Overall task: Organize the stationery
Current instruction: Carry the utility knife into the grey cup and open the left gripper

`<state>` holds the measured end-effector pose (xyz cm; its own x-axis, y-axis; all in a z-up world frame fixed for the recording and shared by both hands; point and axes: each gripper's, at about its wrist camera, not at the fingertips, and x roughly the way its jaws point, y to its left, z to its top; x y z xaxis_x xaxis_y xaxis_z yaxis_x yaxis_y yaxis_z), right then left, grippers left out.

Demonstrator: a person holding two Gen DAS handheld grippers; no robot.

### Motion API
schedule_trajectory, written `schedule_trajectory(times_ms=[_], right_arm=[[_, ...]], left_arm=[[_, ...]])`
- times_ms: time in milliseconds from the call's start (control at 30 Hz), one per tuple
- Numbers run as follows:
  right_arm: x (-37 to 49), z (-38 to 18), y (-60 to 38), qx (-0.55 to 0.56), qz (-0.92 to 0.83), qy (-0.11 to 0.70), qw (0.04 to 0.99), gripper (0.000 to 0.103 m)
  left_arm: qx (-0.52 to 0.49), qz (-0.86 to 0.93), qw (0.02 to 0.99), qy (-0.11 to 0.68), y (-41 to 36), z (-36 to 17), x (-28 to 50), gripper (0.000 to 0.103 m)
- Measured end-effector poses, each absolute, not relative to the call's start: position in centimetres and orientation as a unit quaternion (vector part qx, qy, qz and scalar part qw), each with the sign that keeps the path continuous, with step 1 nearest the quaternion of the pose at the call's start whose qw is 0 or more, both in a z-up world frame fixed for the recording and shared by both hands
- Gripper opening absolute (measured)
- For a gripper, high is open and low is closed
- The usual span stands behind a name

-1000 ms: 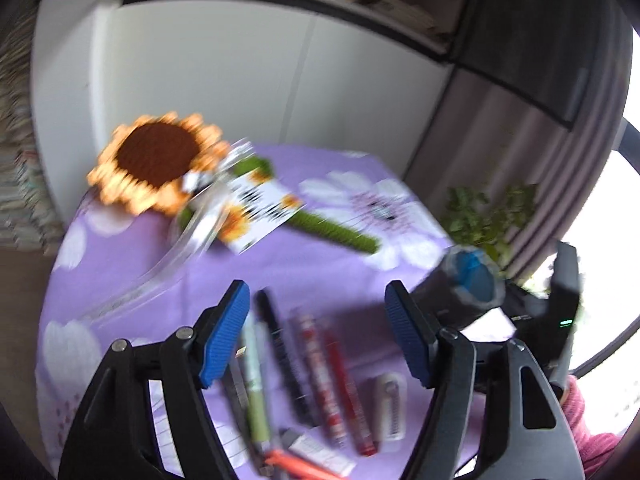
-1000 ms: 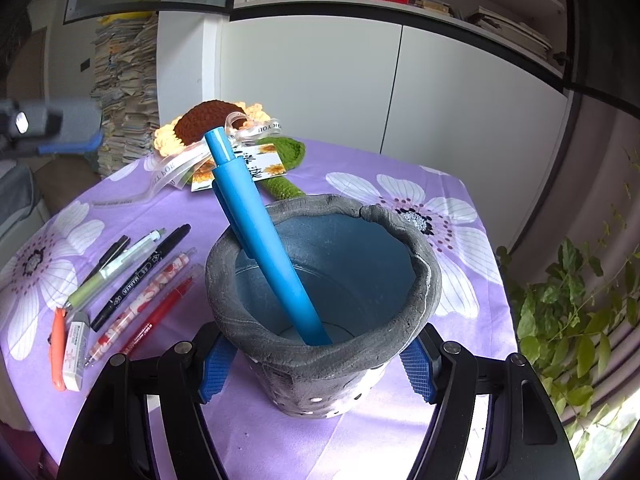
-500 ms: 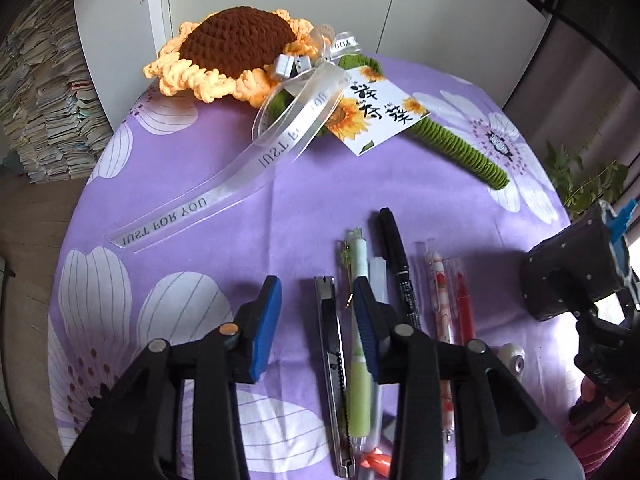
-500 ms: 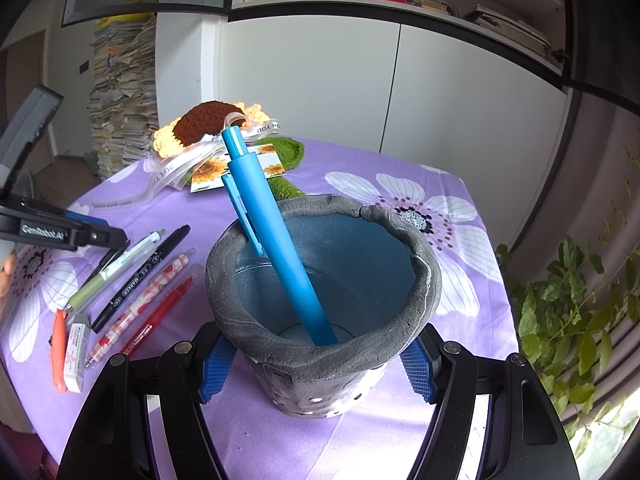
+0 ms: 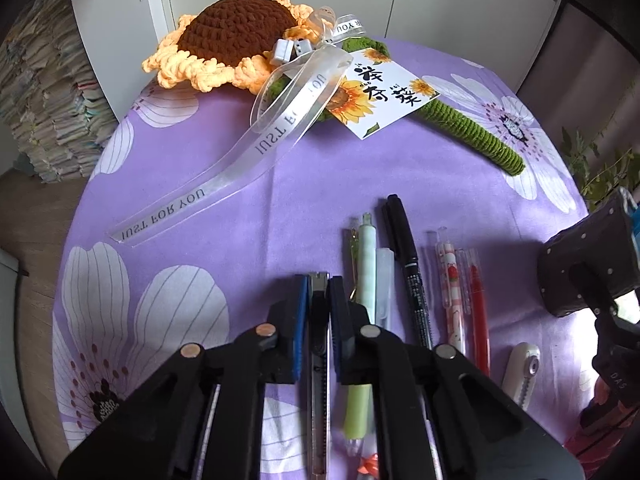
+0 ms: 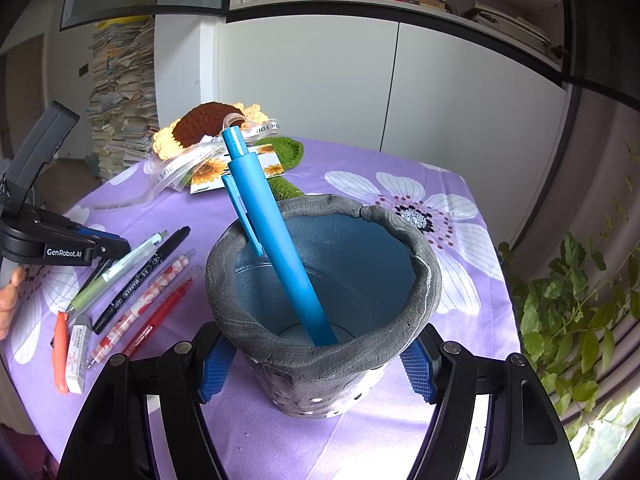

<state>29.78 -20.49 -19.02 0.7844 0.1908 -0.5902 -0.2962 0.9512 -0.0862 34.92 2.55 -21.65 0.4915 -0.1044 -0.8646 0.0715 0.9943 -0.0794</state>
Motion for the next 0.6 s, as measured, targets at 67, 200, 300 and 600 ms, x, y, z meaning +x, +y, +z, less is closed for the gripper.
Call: schedule_trajectory(times_ms=[67, 200, 300, 600], right_arm=[[29.8, -19.0, -20.5, -0.087, 0.130, 0.302, 0.941, 0.072], [29.8, -19.0, -20.5, -0.087, 0.130, 0.302, 0.940, 0.072], [29.8, -19.0, -20.5, -0.087, 0.130, 0.302, 0.940, 0.072], [29.8, -19.0, -20.6, -0.089, 0.129, 0.301, 0.941, 0.072]], left_arm=[[-0.027, -0.051, 0.867, 0.494, 3.0, -21.1, 34.8, 0.009], [-0.036, -0.057, 0.880, 0.469, 3.2, -19.0, 33.9, 0.009], [-0.037, -0.069, 0.894, 0.441, 3.0, -16.7, 33.0, 0.009], [-0.029, -0.135, 0.926, 0.352, 0.3, -10.3, 30.4, 0.009]])
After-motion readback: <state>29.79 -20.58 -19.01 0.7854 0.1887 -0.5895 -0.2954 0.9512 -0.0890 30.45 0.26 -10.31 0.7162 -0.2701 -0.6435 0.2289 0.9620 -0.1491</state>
